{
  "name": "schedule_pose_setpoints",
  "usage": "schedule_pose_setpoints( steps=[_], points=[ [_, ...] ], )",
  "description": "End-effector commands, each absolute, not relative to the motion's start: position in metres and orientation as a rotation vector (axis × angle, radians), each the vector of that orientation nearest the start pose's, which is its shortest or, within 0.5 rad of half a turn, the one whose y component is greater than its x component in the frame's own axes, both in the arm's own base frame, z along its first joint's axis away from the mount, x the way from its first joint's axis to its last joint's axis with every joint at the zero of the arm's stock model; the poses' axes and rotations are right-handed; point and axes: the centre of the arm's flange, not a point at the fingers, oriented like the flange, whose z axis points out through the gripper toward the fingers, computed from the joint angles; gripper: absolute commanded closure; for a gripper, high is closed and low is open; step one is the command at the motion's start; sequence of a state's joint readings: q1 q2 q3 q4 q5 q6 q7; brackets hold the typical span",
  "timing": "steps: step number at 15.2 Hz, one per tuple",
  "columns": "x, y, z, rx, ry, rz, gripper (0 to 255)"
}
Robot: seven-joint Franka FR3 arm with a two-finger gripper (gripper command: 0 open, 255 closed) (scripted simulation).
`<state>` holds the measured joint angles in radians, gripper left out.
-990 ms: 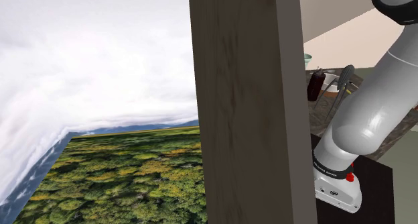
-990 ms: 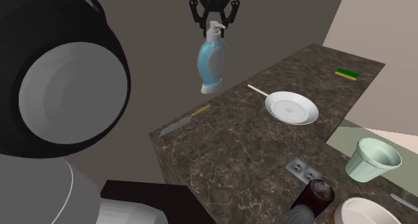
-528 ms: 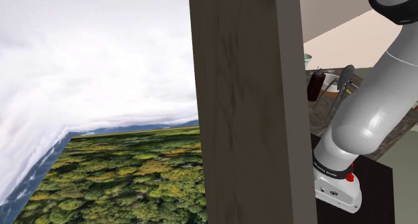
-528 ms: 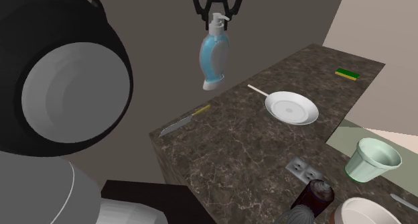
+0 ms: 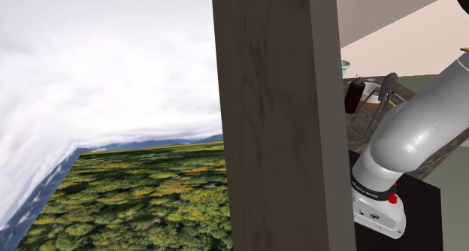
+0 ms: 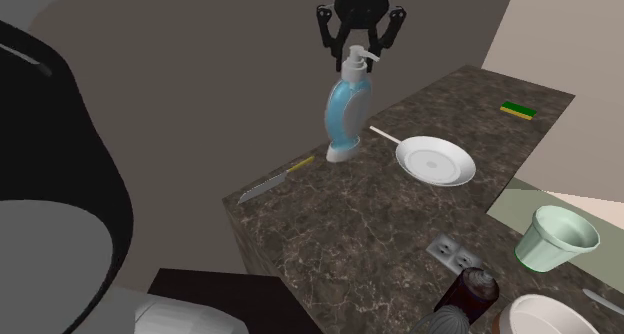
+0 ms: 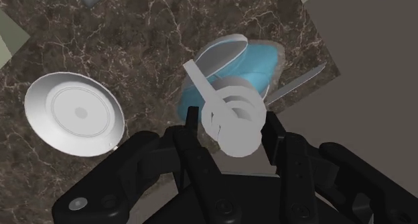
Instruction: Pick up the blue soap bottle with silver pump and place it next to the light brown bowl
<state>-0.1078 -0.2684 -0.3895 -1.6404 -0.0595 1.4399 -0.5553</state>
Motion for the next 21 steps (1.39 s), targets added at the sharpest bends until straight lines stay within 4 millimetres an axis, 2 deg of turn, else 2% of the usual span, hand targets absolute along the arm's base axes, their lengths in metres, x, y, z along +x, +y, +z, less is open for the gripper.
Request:
schedule_pose_setpoints(
  steps=[1,21],
  points=[
    [0.360,-0.270,0.698,-3.126,-0.094,-0.099,255],
    [0.155,-0.425,0.639,-3.126,-0.094,-0.099,255]
  ],
)
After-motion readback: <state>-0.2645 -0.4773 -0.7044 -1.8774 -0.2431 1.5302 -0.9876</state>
